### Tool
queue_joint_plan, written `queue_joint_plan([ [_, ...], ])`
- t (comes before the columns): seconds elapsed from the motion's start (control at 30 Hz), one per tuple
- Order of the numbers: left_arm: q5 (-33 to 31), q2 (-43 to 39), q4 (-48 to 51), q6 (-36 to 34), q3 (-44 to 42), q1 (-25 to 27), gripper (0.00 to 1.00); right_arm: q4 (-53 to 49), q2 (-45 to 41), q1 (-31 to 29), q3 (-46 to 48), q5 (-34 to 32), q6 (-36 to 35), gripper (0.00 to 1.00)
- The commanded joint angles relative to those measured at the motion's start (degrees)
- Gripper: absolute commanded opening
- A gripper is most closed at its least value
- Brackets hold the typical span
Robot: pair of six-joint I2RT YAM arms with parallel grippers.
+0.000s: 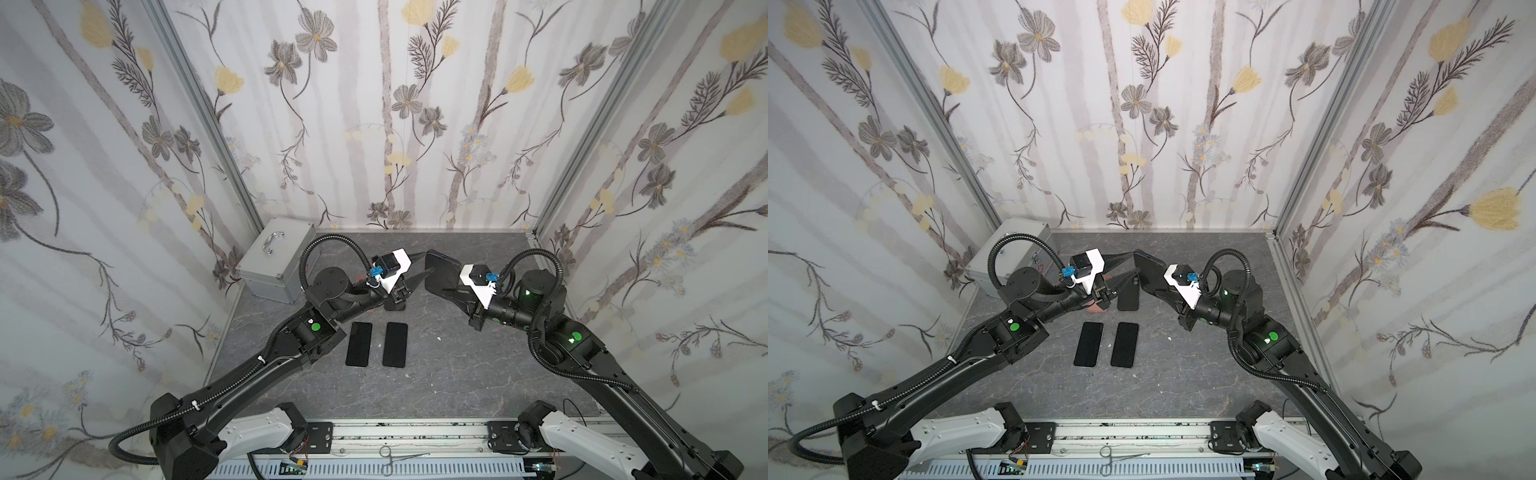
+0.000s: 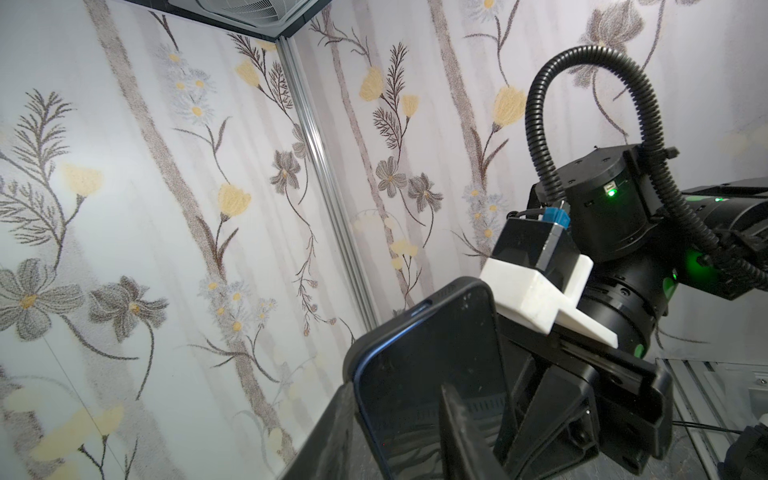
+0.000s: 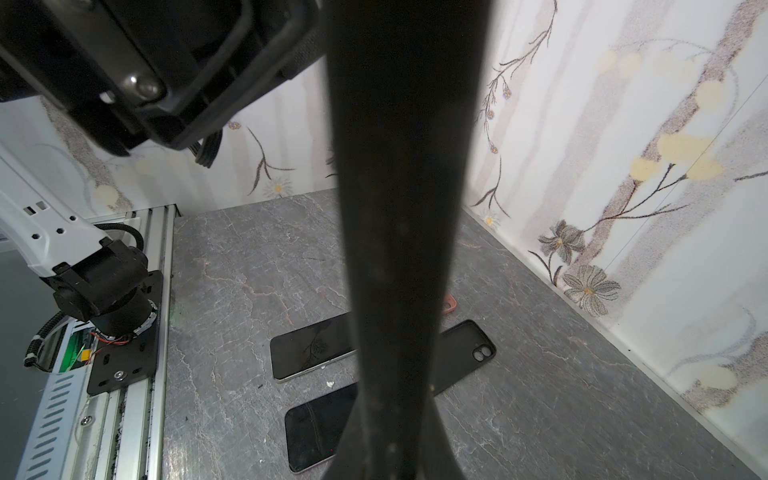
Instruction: Take the phone out of the phone case
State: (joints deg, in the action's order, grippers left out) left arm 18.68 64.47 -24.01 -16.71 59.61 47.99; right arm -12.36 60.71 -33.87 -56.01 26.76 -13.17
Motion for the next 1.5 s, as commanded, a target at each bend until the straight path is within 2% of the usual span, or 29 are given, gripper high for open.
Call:
queue_joint_plan([
  [0.0, 1.4, 0.3, -1.2, -0.1, 0.8, 0.0, 0.35, 1.1, 0.8, -0.5, -0.9, 0.9, -2.1, 0.0],
  [0.57, 2.1, 1.8, 0.3, 0.2, 0.8, 0.1, 0.35, -1.7, 2.0, -4.5, -2.5, -0.8, -7.1, 0.0],
  [0.77, 4.4, 1.6, 1.3, 0.9, 0.7, 0.0, 0.32, -0.1, 1.0, -4.7, -1.5, -2.6, -5.2, 0.0],
  [1.13, 21.0, 2.1, 5.6, 4.4, 1.8, -0.4, 0.23, 0.6, -0.5, -3.1, -2.3, 1.2, -3.2, 0.0],
  [1.27, 25.5, 2.8, 6.9, 5.6, 2.2, -1.1, 0.2, 0.4, -0.6, -1.9, -2.8, 4.1, -2.8, 0.0],
  [1.47, 28.3, 4.1, 9.0, 5.9, 3.0, -1.4, 0.2, -2.1, 0.4, -0.8, -4.1, 5.7, -3.1, 0.0],
])
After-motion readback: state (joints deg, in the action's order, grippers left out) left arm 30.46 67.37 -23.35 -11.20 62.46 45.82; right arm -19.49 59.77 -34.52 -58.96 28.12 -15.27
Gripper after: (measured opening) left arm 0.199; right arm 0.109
